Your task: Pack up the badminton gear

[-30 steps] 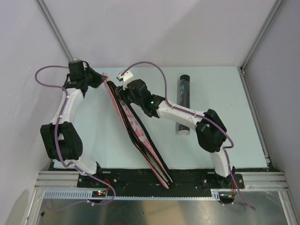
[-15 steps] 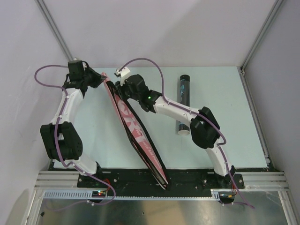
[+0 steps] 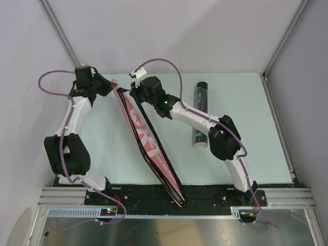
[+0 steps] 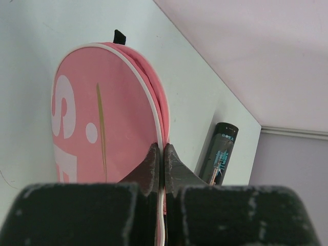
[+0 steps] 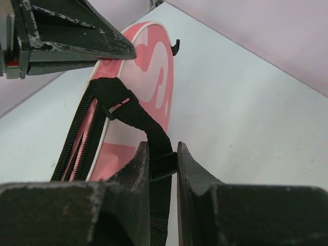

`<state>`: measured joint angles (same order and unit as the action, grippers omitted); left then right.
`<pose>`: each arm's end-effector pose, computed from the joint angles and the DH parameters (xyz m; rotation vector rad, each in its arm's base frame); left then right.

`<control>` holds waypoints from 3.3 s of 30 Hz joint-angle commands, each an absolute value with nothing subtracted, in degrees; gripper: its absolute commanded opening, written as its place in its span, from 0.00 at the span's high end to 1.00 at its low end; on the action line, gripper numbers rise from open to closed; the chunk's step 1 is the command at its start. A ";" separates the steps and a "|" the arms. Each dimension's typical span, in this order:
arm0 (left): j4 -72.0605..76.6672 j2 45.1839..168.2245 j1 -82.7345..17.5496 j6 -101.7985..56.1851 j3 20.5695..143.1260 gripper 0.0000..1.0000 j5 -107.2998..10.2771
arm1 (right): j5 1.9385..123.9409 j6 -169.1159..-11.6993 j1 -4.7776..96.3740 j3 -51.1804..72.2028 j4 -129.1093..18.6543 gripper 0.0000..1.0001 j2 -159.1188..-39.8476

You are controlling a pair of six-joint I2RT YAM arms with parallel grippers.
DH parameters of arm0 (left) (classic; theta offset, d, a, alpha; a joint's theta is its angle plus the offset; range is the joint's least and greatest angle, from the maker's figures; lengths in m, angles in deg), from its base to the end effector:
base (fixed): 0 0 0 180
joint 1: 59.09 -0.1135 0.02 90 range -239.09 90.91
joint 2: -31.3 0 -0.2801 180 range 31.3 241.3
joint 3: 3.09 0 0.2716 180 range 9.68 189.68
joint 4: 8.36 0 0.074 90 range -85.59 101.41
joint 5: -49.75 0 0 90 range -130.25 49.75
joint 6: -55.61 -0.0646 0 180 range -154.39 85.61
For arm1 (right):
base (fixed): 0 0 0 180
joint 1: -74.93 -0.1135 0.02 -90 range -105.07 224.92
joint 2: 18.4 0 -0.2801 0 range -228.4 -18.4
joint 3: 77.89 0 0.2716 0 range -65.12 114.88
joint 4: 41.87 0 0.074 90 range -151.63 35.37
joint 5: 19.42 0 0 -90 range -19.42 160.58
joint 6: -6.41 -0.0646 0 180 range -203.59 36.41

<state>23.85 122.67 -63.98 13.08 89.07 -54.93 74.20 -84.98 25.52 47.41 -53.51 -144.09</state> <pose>0.4146 0.0190 0.3261 -0.8191 2.0226 -0.7045 0.3873 0.4457 0.3103 -0.6969 1.6788 0.5790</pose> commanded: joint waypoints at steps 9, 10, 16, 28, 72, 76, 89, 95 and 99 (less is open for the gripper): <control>24.76 121.09 -63.73 11.23 88.21 1.00 -54.43 | 72.35 -80.88 22.08 48.52 -52.82 1.00 -136.22; 24.78 121.10 -63.74 11.23 88.19 1.00 -54.33 | 72.43 -80.65 21.87 48.61 -52.80 1.00 -135.93; 24.79 120.87 -63.74 11.36 88.02 1.00 -53.76 | 68.59 -80.92 21.05 51.42 -57.04 1.00 -134.73; 24.69 121.24 -63.83 12.37 88.06 1.00 -54.54 | 57.41 -95.34 19.48 58.99 -70.53 0.79 -141.65; 16.02 121.33 -64.49 7.68 84.80 1.00 -68.32 | 39.03 -121.71 33.90 57.92 -54.26 0.53 -147.50; 14.00 121.16 -64.53 8.21 83.97 1.00 -69.85 | 38.15 -123.76 33.94 57.92 -51.61 0.53 -149.02; 6.76 121.56 -64.58 11.16 80.83 1.00 -72.50 | 37.69 -129.95 34.77 56.69 -45.41 0.60 -151.86; 6.35 121.65 -64.58 10.82 80.70 1.00 -72.49 | 37.75 -132.00 35.52 53.71 -42.72 0.63 -151.07; 5.92 121.61 -64.70 10.08 80.41 1.00 -72.83 | 37.39 -132.62 35.99 51.77 -41.14 0.62 -149.58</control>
